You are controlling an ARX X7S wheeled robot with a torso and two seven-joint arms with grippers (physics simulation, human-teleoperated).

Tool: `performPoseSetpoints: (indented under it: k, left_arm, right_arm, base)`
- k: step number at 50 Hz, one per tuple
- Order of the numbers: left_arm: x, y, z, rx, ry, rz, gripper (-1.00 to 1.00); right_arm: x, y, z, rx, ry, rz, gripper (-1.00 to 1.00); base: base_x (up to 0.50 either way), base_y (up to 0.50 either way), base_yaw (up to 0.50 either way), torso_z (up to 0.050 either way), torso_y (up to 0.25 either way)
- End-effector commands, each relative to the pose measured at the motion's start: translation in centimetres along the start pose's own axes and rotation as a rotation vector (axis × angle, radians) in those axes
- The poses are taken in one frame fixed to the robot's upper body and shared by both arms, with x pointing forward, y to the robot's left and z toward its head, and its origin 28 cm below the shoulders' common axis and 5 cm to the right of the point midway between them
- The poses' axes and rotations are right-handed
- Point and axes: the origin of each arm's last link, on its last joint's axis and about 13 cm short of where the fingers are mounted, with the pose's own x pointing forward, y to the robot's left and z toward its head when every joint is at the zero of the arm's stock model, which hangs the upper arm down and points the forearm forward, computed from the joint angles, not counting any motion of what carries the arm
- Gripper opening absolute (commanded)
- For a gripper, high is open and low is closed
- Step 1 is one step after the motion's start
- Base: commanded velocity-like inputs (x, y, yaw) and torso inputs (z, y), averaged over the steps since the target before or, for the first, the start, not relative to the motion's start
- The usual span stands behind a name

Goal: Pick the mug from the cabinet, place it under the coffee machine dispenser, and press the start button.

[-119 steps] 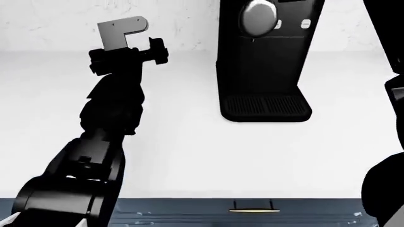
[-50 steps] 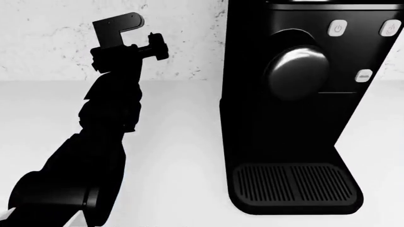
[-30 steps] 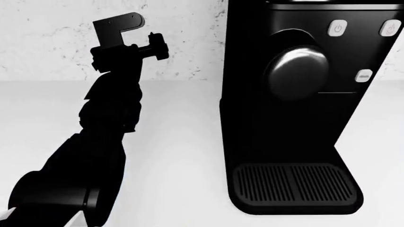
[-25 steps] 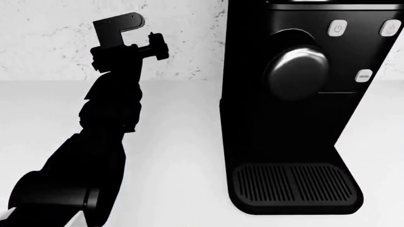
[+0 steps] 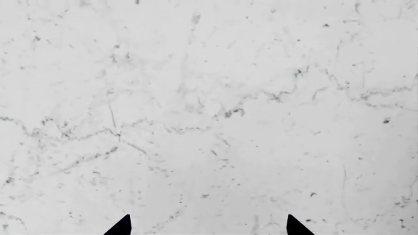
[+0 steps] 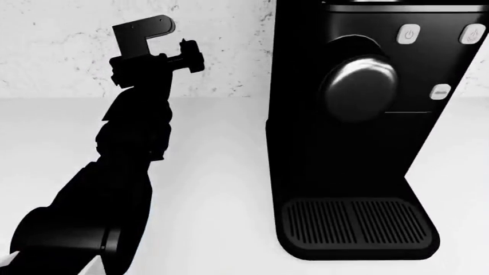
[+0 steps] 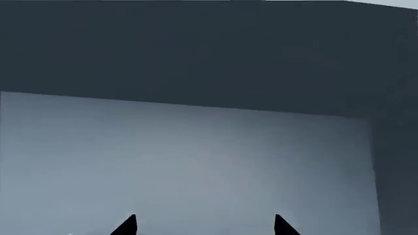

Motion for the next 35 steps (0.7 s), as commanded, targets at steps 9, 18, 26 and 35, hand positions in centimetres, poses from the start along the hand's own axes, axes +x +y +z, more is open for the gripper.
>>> performPoseSetpoints:
  k: [9, 18, 26, 35]
  left_arm:
    - [0.0, 0.0, 0.0, 0.004, -0.01, 0.001, 1.0]
    - [0.0, 0.0, 0.0, 0.002, -0.013, -0.003, 1.0]
    - [0.0, 0.0, 0.0, 0.005, -0.013, -0.003, 1.0]
    - [0.0, 0.0, 0.0, 0.004, -0.016, -0.006, 1.0]
  right_arm:
    - [1.9, -0.4, -3.3, 0.033, 0.188, 0.007, 1.0]
    - [2.0, -0.4, -4.0, 0.017, 0.22, 0.005, 1.0]
    - [2.2, -0.5, -5.0, 0.024, 0.267, 0.018, 1.0]
    - [2.6, -0.3, -6.5, 0.032, 0.314, 0.033, 1.0]
  base:
    - [0.0, 0.0, 0.0, 0.0, 0.0]
    - [0.0, 0.0, 0.0, 0.0, 0.0]
    - [0.0, 0.0, 0.0, 0.0, 0.0]
    - [0.0, 0.0, 0.0, 0.0, 0.0]
